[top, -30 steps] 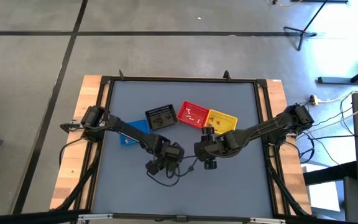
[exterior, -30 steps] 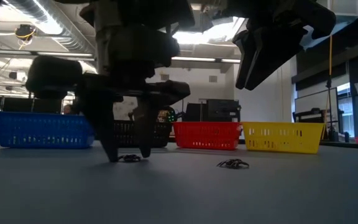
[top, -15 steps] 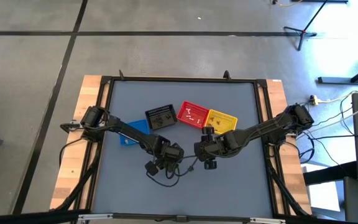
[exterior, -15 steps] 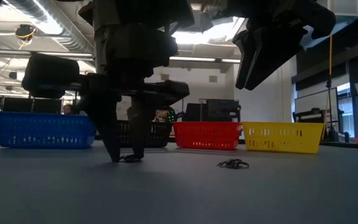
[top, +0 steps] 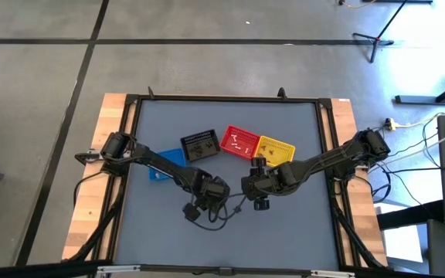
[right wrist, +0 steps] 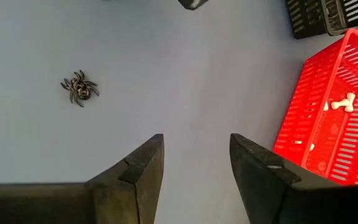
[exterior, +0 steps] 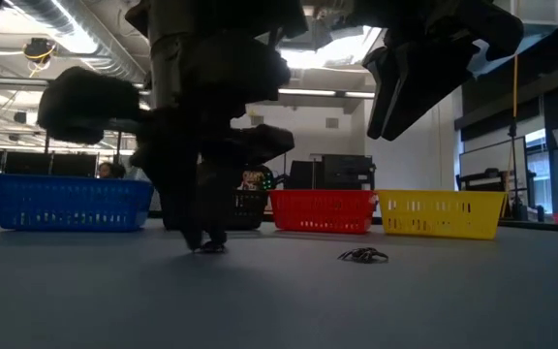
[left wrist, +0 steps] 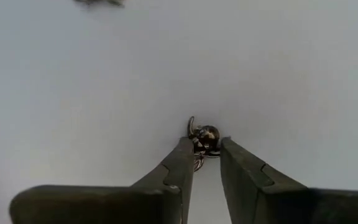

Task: Sort Halloween decoration
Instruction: Put the black spider toy into the black bin

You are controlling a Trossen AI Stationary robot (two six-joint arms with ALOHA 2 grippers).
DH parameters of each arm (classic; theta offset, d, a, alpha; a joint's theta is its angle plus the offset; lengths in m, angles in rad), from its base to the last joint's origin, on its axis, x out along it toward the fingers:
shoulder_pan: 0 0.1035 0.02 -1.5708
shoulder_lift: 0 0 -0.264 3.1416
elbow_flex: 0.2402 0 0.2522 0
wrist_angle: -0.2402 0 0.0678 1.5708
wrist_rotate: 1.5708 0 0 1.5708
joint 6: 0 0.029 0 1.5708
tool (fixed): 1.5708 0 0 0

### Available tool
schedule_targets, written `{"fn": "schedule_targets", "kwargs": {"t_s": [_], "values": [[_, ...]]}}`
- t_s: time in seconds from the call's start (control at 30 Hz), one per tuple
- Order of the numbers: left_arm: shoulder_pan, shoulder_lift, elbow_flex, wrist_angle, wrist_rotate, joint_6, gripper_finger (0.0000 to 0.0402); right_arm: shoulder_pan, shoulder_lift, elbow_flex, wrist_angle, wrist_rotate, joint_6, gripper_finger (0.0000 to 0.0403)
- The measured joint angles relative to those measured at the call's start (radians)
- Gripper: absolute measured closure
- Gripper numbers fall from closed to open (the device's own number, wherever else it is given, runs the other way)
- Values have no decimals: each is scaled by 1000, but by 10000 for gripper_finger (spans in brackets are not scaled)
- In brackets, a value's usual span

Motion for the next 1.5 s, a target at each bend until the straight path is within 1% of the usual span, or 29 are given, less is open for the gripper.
{"fn": "schedule_targets", "kwargs": {"t_s": [0.13, 0.23, 0.37, 0.5, 0.57, 0.7, 0.87, 1.0, 1.23, 1.5], "values": [[6, 1, 18, 4, -23, -98, 345, 0, 0, 0, 0, 0, 0, 221], [10, 1, 20, 40, -47, -169, 353, 0, 0, 0, 0, 0, 0, 221], [8, 1, 21, 64, -80, -206, 362, 0, 0, 0, 0, 0, 0, 221], [8, -1, 21, 49, -68, -262, 370, 0, 0, 0, 0, 0, 0, 221], [2, -3, 22, 27, -49, -258, 376, 0, 0, 0, 1, 0, 0, 221], [-23, -3, 22, -32, -48, -235, 392, 0, 0, 0, 10, 0, 0, 221], [-58, -4, 22, -26, -49, -187, 400, 0, 0, 0, 23, 0, 0, 221], [-77, 2, 22, -18, -80, -141, 401, 0, 0, 0, 30, 0, 0, 221], [-76, 15, 3, 4, -106, -139, 401, 0, 0, 0, 48, 0, 0, 221], [-70, 14, -3, 37, -171, -139, 401, 0, 24, 1, 90, -1, -27, 221]]}}
